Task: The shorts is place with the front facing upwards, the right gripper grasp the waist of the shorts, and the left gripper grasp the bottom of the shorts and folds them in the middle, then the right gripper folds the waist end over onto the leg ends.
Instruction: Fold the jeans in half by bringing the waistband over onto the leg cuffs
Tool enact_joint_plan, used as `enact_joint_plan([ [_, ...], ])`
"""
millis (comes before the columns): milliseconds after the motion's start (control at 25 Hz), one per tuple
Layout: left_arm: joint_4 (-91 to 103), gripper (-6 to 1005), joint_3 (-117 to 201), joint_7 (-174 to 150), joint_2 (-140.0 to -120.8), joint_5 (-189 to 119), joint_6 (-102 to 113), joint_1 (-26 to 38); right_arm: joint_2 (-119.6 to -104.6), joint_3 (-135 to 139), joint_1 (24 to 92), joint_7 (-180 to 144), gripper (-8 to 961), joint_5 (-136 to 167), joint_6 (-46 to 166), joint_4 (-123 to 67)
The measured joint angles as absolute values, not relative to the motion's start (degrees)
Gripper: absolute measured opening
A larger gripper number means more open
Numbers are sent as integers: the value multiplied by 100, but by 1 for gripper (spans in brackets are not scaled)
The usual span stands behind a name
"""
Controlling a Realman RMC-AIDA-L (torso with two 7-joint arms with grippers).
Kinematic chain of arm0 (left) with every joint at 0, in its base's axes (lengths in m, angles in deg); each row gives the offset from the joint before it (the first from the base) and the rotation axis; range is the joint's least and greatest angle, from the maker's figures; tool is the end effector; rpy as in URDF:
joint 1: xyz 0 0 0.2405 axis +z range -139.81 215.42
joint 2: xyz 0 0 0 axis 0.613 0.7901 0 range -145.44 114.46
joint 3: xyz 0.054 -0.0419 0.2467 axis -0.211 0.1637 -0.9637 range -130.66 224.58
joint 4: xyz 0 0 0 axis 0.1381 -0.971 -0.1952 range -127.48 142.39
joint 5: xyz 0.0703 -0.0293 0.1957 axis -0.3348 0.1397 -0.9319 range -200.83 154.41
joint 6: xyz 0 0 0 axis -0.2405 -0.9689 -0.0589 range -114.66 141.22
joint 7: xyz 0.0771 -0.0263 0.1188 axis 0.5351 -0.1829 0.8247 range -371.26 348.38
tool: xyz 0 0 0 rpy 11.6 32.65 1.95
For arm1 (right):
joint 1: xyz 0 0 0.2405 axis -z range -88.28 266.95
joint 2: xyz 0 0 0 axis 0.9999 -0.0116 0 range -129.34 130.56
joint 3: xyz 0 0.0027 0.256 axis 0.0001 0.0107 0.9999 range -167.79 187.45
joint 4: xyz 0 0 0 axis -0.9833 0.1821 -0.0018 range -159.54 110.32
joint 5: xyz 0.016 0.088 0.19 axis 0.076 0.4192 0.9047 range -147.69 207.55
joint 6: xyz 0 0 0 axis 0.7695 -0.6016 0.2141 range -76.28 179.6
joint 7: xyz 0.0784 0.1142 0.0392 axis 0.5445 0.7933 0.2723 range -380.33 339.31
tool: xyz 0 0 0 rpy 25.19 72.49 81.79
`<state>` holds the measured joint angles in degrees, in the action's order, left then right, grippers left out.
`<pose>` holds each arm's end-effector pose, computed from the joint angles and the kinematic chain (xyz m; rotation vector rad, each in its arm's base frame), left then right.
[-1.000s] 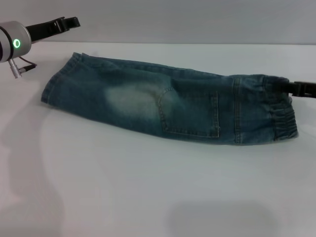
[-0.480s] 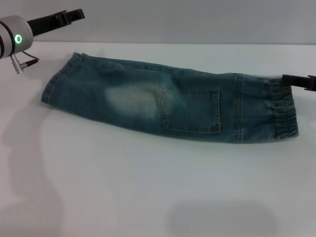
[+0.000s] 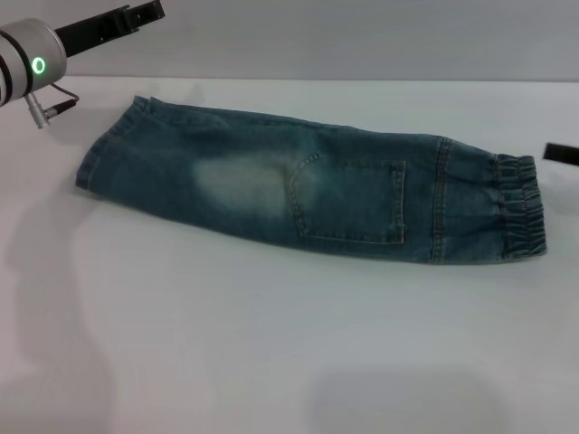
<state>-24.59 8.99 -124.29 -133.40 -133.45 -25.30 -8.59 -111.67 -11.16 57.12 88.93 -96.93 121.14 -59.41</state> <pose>-0.2402 0.4777 0.0400 -1.8464 -1.1988 -0.6984 0.3469 0.3724 0.0802 -2.0131 1.3669 0.5817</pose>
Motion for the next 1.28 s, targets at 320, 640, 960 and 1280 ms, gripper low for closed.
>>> enact_joint_plan([
  [320,-2453,796,882,-12184,-13343,-13030,-2668,-822,-11344,-1193,5963,8778,495,-8632,12505,-6642],
  [640,-2373,795,882,-11733,-13351,-12434,-2829,-790,-11647,-1867,5529,8067,496,-8248,12885,-6312],
  [960,-2407,789,881,-11675,-13325,-12331,-2783,-803,-11671,-2542,5361,7824,497,-8303,12747,-5652],
  [1280,-2387,788,881,-11643,-13336,-12324,-2651,-852,-11636,-2490,5807,7841,496,-8267,12361,-5654],
])
